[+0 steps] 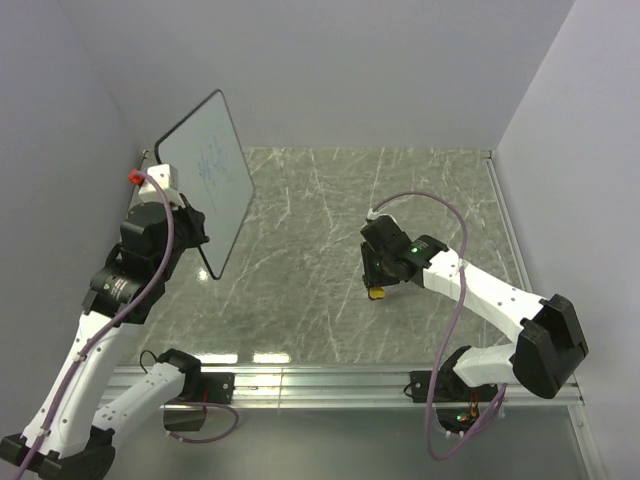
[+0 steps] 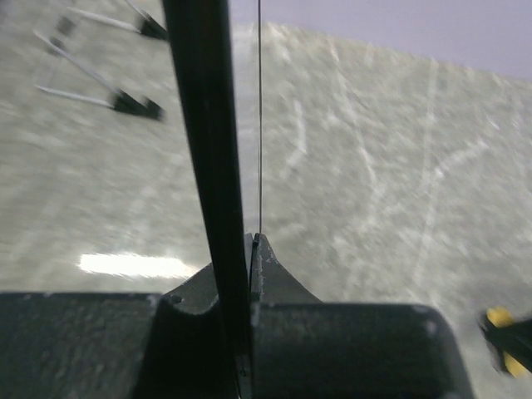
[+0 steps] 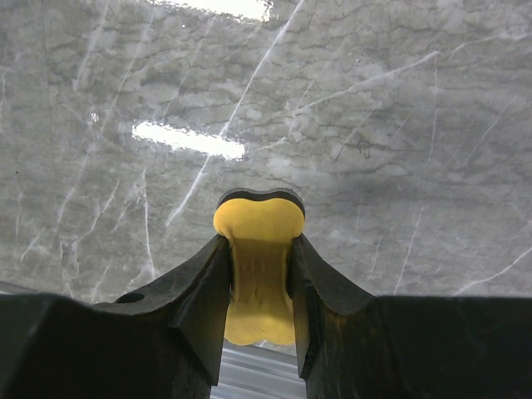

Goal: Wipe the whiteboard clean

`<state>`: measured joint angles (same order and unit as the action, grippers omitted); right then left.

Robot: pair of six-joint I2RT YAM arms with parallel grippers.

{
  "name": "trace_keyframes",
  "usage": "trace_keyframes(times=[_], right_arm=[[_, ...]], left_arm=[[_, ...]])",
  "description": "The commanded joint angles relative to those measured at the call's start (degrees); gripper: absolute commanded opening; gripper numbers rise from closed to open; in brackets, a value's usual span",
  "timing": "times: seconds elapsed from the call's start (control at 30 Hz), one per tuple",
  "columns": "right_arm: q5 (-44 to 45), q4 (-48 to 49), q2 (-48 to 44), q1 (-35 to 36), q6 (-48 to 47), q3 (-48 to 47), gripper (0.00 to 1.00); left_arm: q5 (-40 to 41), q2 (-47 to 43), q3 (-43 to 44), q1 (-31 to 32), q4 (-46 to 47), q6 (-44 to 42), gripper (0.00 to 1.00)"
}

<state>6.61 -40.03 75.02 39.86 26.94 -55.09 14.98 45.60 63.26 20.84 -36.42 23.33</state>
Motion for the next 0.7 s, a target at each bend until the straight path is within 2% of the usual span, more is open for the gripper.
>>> trace_keyframes(times=[0.0, 0.27, 0.5, 0.67], right_arm=[[0.4, -0.7, -0.8, -0.3, -1.3, -2.7, 0.00], [-0.8, -2.6, -0.4, -0.2, -1.5, -3.5, 0.00], [-2.4, -2.6, 1.0, 0.0, -0.9, -4.7, 0.00], [-2.5, -2.9, 2.5, 0.5, -0.8, -6.9, 0.00]], left_arm=[[11.6, -2.3, 5.6, -0.1, 13.3, -6.5, 0.00], [22.3, -6.1, 0.6, -2.1, 12.8, -11.0, 0.00], [23.6, -9.5, -1.7, -4.0, 13.0, -12.0, 0.00], [21.2, -10.8, -3.6, -4.2, 14.4, -11.4, 0.00]])
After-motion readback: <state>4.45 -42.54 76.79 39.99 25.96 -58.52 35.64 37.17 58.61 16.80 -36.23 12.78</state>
